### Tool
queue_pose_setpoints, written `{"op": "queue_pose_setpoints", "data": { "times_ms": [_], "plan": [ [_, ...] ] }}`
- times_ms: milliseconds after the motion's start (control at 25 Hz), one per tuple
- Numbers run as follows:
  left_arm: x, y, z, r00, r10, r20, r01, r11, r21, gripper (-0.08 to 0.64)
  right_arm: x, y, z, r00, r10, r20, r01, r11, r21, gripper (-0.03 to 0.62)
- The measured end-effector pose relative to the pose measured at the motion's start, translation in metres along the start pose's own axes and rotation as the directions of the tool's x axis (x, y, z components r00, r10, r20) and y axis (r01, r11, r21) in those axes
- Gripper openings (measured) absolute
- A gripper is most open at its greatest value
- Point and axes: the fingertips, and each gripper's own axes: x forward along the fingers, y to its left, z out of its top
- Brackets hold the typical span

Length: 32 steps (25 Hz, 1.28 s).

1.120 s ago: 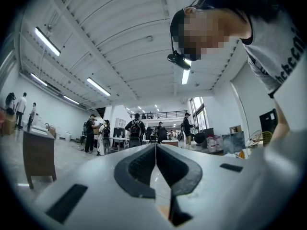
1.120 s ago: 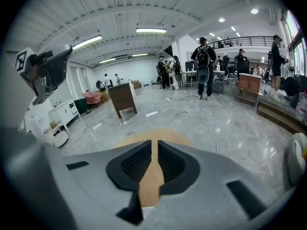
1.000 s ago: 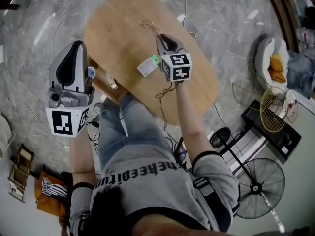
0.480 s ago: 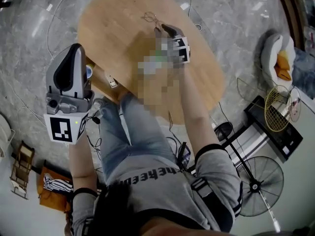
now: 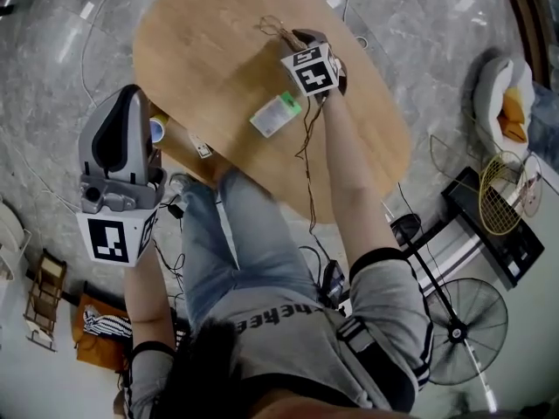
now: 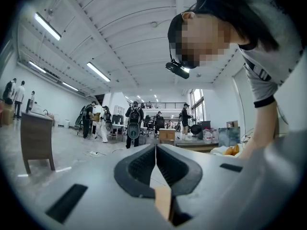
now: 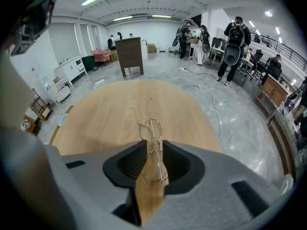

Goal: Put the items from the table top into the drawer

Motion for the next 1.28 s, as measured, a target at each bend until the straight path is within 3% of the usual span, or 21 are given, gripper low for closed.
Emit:
{"op": "queue_pose_setpoints", "data": {
  "times_ms": [320, 400, 520, 880, 1280],
  "plan": [
    [-0.010, 0.006, -0.025, 0.999, 0.013, -0.039, -0.014, 1.000, -0.005, 0.011, 0.033, 0.002, -0.004, 0.998, -0.009, -0.069, 0.004, 0.997, -0.083, 0.094],
    [-0.014, 0.007, -0.027, 0.999, 0.018, -0.045, -0.018, 1.000, -0.005, 0.011, 0.034, 0.000, -0.003, 0.997, -0.031, -0.071, 0.024, 0.995, -0.095, 0.045],
    [-0.018, 0.007, -0.027, 0.999, 0.019, -0.046, -0.019, 1.000, -0.001, 0.011, 0.031, 0.003, -0.002, 0.997, -0.026, -0.067, 0.021, 0.996, -0.082, 0.031],
    [-0.040, 0.004, -0.010, 1.000, 0.022, -0.007, -0.022, 1.000, 0.000, 0.011, -0.012, 0.019, 0.016, 0.994, -0.044, 0.104, 0.037, 0.997, 0.062, 0.018],
    [-0.084, -0.004, 0.020, 0.998, -0.001, 0.057, 0.000, 1.000, 0.005, 0.011, -0.090, 0.070, 0.036, 0.945, -0.093, 0.315, 0.031, 0.980, 0.196, 0.018]
  ]
}}
